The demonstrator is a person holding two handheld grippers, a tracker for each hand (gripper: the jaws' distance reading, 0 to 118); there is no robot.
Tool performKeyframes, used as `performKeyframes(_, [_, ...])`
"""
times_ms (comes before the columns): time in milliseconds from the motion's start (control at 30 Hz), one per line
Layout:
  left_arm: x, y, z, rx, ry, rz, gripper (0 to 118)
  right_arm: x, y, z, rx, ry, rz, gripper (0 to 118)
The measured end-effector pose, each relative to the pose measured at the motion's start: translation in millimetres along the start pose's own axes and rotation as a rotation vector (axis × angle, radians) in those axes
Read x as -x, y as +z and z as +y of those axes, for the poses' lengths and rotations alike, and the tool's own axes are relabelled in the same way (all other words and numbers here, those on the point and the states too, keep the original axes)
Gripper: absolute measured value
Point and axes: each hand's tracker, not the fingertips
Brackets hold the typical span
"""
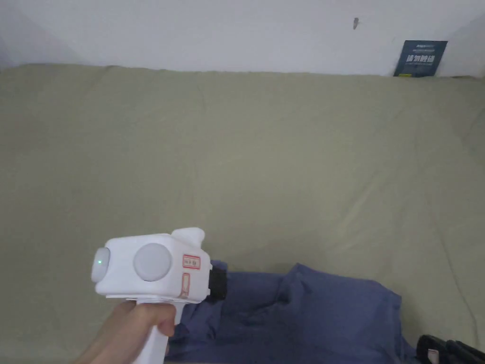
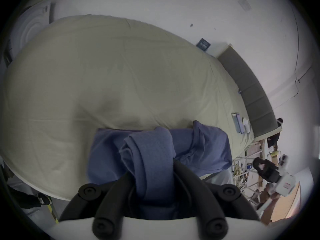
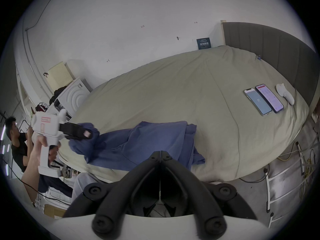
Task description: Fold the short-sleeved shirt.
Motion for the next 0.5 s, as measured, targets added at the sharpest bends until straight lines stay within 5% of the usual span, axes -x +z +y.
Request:
performKeyframes(133, [-9.2, -41.8, -7.6, 0.037, 0.027, 0.006, 10, -9.4, 2.2, -4.8, 0.000, -0.031, -0.007, 1])
performKeyframes(167, [-10.7, -44.7, -9.9, 0.031, 0.012, 0.033, 29, -9.9, 3.0, -4.7, 0.001, -0.035, -0.008, 1])
performKeyframes(233, [-13.1, -41.7, -13.6, 0.009, -0.031, -0.019, 108, -13.0, 3.9, -4.3, 0.001, -0.039, -0.013, 1])
performKeyframes(267, [-16.1, -34.7, -14.7, 0.018, -0.034, -0.060, 114, -13.8, 4.0, -3.6, 0.002, -0.040, -0.017, 1])
performKeyframes(333, [-24.5, -15.3, -15.6, 0.024, -0.033, -0.031, 109, -14.3, 3.8, -1.9, 0.003, -0.041, -0.021, 1])
performKeyframes(400, [-19.5, 17.9, -10.8, -0.058, -0.063, -0.081, 76, -13.9, 3.6, -1.0, -0.001, -0.041, -0.020, 1])
performKeyframes(467, [-9.8, 54.1, -11.7, -0.137, -0.054, -0.133, 67, -12.4, 2.4, 0.1, -0.003, -0.040, -0.013, 1])
performKeyframes(500, [-1.7, 66.4, -12.0, -0.157, -0.034, -0.131, 46, -11.0, 1.1, 0.2, -0.004, -0.041, -0.010, 1])
